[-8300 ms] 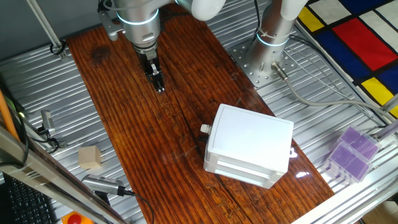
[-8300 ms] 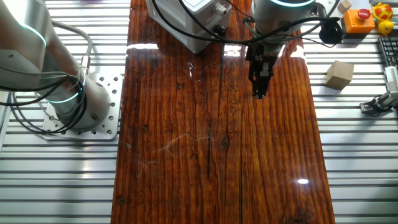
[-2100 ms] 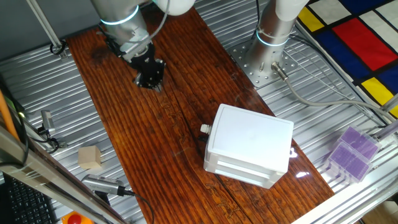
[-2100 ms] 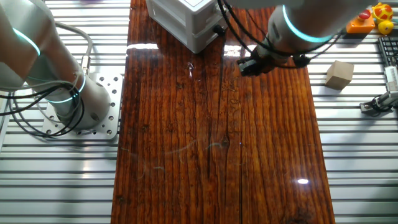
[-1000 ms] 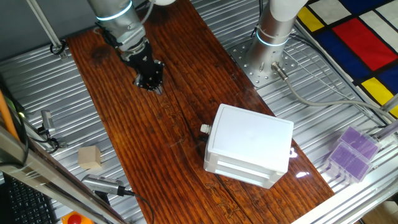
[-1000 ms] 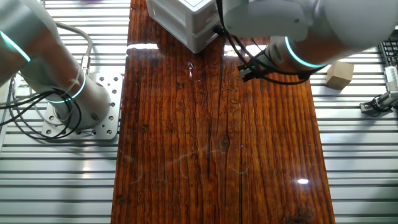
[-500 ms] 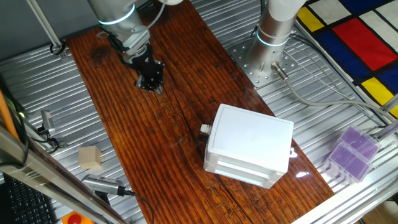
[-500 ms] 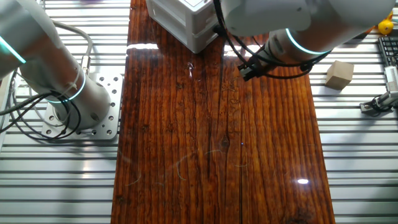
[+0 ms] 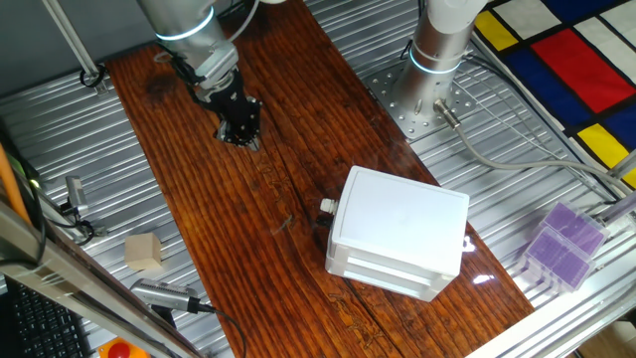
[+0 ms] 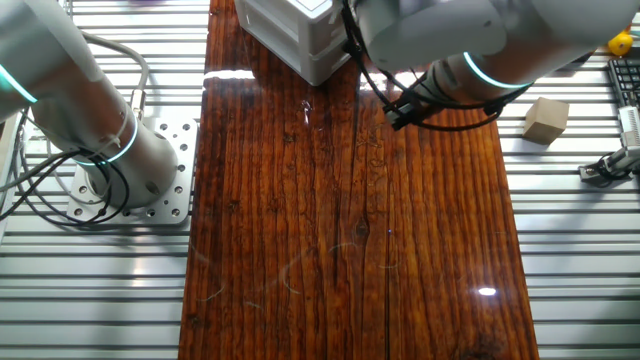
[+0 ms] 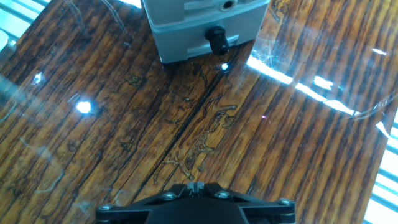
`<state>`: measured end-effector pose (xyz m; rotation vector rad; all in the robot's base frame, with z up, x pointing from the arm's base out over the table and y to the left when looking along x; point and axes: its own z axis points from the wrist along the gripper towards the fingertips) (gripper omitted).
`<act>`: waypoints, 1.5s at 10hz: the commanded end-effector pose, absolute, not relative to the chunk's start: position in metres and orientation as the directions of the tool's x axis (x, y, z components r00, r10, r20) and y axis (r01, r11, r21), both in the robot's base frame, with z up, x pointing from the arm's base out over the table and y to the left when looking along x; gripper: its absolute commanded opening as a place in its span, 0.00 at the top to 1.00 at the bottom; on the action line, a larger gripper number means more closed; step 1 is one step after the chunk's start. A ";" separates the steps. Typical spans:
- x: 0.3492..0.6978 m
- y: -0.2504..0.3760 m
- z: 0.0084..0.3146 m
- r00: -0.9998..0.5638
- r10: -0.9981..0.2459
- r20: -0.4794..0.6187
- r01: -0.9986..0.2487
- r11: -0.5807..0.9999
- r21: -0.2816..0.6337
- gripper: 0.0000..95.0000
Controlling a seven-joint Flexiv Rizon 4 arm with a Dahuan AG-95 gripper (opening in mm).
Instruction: Take something out of a drawer
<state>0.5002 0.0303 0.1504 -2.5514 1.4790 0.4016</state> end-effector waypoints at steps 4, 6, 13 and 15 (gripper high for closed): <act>0.494 0.045 0.143 0.469 -0.823 -0.321 -0.870 -0.492 -0.009 1.00; 0.487 0.058 0.138 0.468 -0.823 -0.322 -0.871 -0.492 -0.009 1.00; 0.472 0.115 0.115 0.430 -0.841 -0.327 -0.891 -0.454 -0.004 1.00; 0.469 0.123 0.111 0.431 -0.841 -0.326 -0.891 -0.454 -0.007 1.00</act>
